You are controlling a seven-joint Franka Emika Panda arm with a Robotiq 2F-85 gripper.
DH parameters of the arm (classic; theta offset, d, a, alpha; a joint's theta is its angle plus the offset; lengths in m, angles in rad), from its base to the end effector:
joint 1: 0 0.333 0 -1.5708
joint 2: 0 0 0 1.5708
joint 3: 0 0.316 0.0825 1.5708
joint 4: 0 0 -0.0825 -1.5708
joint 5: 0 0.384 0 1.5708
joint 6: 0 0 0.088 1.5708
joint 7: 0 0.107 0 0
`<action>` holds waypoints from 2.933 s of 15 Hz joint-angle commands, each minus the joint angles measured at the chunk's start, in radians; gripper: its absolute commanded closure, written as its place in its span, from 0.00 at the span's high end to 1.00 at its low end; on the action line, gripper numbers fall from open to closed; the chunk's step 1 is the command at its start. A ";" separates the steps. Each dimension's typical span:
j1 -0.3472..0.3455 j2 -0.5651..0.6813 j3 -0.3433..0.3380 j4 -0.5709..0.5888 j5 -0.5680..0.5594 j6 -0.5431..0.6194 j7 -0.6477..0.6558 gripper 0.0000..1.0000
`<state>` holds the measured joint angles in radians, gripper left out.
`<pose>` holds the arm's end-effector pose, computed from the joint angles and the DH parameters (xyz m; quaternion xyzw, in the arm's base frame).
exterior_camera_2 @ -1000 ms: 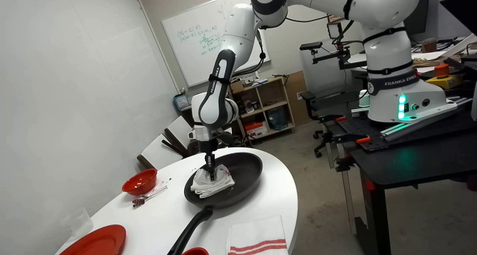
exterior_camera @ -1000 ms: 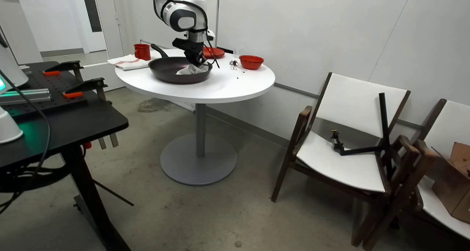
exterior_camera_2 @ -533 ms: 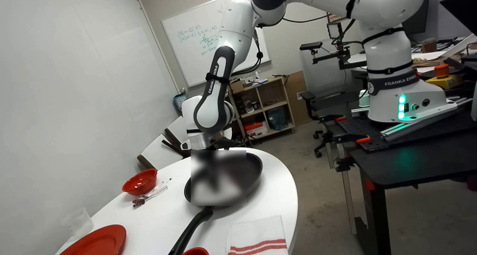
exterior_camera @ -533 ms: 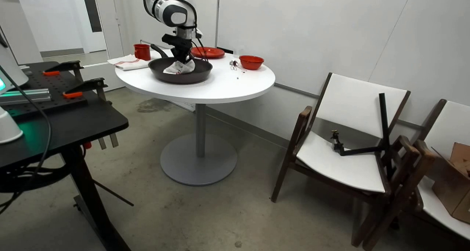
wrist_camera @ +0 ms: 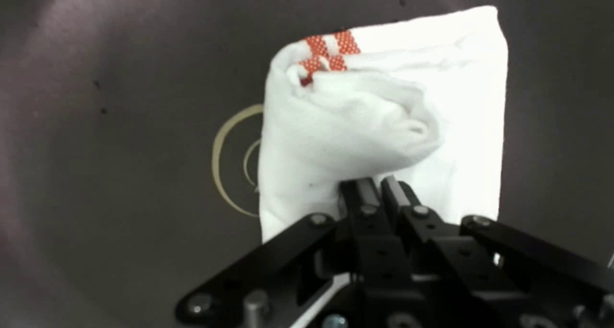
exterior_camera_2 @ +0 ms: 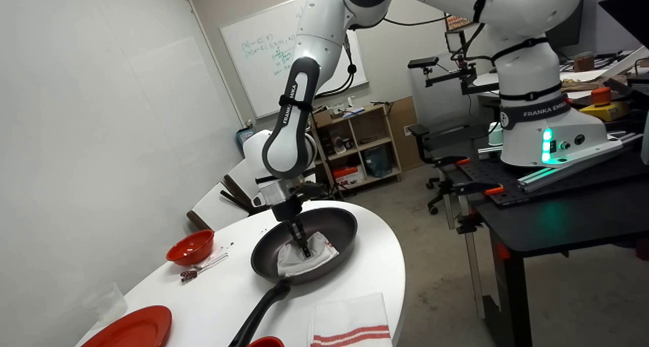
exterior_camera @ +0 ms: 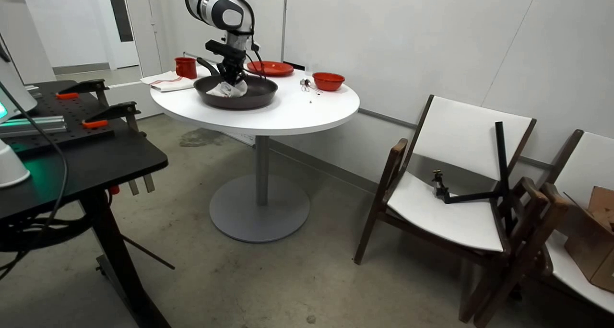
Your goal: Use the right white towel to wipe the pan
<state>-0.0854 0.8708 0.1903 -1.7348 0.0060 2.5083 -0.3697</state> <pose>0.6395 0.0615 0.0789 -0.9755 -0.2024 0.0314 0.0804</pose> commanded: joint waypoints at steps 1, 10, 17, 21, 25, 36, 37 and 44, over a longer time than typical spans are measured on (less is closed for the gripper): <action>0.015 -0.025 -0.062 -0.087 -0.011 -0.025 0.059 0.01; -0.034 -0.098 -0.150 -0.190 0.005 0.031 0.141 0.01; -0.004 -0.083 -0.154 -0.157 -0.025 0.079 0.149 0.01; 0.049 -0.071 -0.140 -0.129 -0.057 0.094 0.143 0.01; 0.076 -0.063 -0.133 -0.110 -0.063 0.105 0.138 0.01; 0.046 -0.088 -0.140 -0.142 -0.049 0.161 0.140 0.01; 0.047 -0.092 -0.140 -0.145 -0.051 0.168 0.141 0.01; 0.040 -0.195 -0.128 -0.234 -0.045 0.275 0.143 0.01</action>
<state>-0.0332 0.7630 0.0508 -1.8833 -0.0324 2.7193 -0.2396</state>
